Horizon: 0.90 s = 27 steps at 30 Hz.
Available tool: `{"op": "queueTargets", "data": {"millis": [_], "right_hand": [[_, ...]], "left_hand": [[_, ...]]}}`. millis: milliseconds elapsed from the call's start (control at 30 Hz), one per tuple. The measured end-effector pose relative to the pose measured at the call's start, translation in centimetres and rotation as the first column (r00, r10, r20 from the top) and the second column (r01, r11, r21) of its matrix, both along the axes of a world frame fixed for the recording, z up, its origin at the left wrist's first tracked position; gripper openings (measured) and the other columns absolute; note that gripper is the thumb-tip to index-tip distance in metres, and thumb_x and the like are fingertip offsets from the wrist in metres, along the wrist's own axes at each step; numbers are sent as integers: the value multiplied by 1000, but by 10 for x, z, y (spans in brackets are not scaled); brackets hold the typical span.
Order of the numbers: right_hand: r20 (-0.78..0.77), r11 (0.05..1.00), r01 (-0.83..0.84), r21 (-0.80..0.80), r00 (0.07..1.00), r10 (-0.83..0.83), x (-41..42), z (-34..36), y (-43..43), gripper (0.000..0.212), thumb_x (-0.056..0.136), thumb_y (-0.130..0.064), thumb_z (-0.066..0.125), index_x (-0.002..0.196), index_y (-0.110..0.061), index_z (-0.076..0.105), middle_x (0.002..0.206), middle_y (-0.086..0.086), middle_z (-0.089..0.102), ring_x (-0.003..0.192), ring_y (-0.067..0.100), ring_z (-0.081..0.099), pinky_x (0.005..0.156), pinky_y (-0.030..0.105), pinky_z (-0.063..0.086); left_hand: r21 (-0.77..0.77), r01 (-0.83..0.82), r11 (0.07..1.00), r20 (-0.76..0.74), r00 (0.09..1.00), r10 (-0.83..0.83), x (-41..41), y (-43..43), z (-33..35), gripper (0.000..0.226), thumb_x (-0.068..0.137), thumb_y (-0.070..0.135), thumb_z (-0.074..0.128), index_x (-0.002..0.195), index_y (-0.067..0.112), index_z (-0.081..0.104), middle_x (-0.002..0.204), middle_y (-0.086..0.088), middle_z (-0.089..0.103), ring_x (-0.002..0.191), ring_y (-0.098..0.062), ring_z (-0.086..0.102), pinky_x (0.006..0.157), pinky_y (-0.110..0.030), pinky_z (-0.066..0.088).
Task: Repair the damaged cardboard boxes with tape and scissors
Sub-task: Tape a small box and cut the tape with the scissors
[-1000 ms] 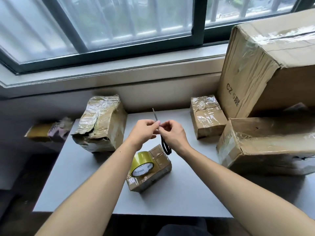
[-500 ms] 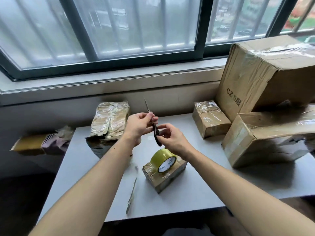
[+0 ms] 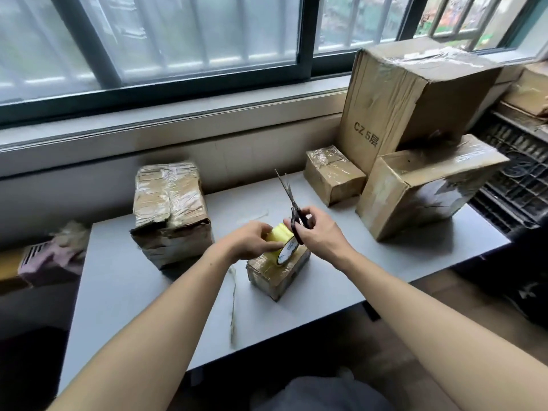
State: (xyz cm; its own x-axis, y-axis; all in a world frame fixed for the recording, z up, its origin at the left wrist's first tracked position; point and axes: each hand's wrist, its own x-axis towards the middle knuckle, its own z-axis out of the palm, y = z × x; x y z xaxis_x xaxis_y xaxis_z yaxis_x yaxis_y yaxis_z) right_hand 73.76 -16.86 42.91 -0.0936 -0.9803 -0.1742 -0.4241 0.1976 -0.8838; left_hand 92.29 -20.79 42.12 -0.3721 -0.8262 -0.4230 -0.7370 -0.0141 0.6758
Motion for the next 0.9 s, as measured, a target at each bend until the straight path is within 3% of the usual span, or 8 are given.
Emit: {"op": "queueTargets", "data": {"millis": [67, 133, 300, 400, 500, 700, 767, 900], "right_hand": [[-16, 1000, 25, -1, 1000, -25, -7, -2, 4, 30, 86, -46, 72, 105, -24, 64, 74, -12, 61, 71, 9, 59, 65, 22, 41], [-42, 999, 44, 17, 998, -43, -17, -3, 7, 24, 88, -41, 71, 104, -26, 63, 75, -11, 62, 73, 12, 60, 63, 22, 41], [-56, 995, 67, 73, 996, -63, -49, -1, 13, 34, 87, -49, 71, 109, -25, 59, 93, 3, 69, 79, 16, 60, 63, 25, 45], [-46, 995, 47, 91, 998, -43, -64, 1, 16, 38, 86, -53, 71, 107, -24, 59, 92, 3, 68, 76, 15, 57, 63, 25, 43], [61, 996, 34, 84, 997, -39, -74, 3, 15, 33, 86, -49, 73, 106, -25, 60, 87, -2, 65, 72, 10, 55, 62, 21, 41], [312, 996, 53, 74, 947, -73, -67, 10, -4, 35, 88, -31, 76, 114, -22, 54, 107, -1, 70, 86, 9, 61, 72, 20, 46], [367, 989, 97, 111, 921, -132, -64, 12, -8, 43, 89, -32, 75, 120, -18, 49, 108, -3, 65, 85, 4, 58, 68, 19, 45], [483, 954, 76, 289, 849, -214, -59, 7, -3, 59, 88, -45, 73, 129, -23, 38, 123, -6, 53, 102, 6, 54, 77, 45, 57]], "left_hand": [[91, -109, 990, -144, 982, 121, -7, 2, -1, 12, 94, 22, 65, 89, 12, 64, 84, -6, 63, 73, -16, 55, 68, -29, 47], [185, -182, 966, -292, 928, 231, -10, 6, 4, 10, 98, 12, 59, 88, 12, 61, 82, -4, 59, 68, -11, 54, 61, -20, 48], [244, -267, 932, -495, 793, 356, -11, -3, 25, 11, 100, 7, 53, 92, 10, 60, 84, -6, 61, 69, -9, 59, 58, -15, 51], [243, -275, 930, -587, 722, 366, -19, -9, 43, 9, 99, 3, 52, 98, 8, 60, 84, -4, 64, 65, -5, 63, 57, -16, 50], [237, -253, 938, -639, 686, 346, -31, -10, 63, 12, 97, -3, 52, 97, 7, 59, 77, 0, 66, 61, -4, 64, 55, -16, 49], [317, -191, 929, -670, 647, 362, -44, -1, 81, 9, 95, 2, 55, 99, 7, 61, 84, -2, 68, 70, -10, 64, 60, -17, 50], [327, -180, 928, -689, 627, 364, -48, 5, 83, 9, 93, 6, 57, 99, 8, 62, 85, -1, 69, 71, -10, 64, 64, -18, 50], [348, -201, 916, -719, 570, 398, -49, 14, 83, 14, 98, 5, 51, 107, 4, 61, 87, -2, 69, 71, -8, 66, 60, -16, 51]]}}
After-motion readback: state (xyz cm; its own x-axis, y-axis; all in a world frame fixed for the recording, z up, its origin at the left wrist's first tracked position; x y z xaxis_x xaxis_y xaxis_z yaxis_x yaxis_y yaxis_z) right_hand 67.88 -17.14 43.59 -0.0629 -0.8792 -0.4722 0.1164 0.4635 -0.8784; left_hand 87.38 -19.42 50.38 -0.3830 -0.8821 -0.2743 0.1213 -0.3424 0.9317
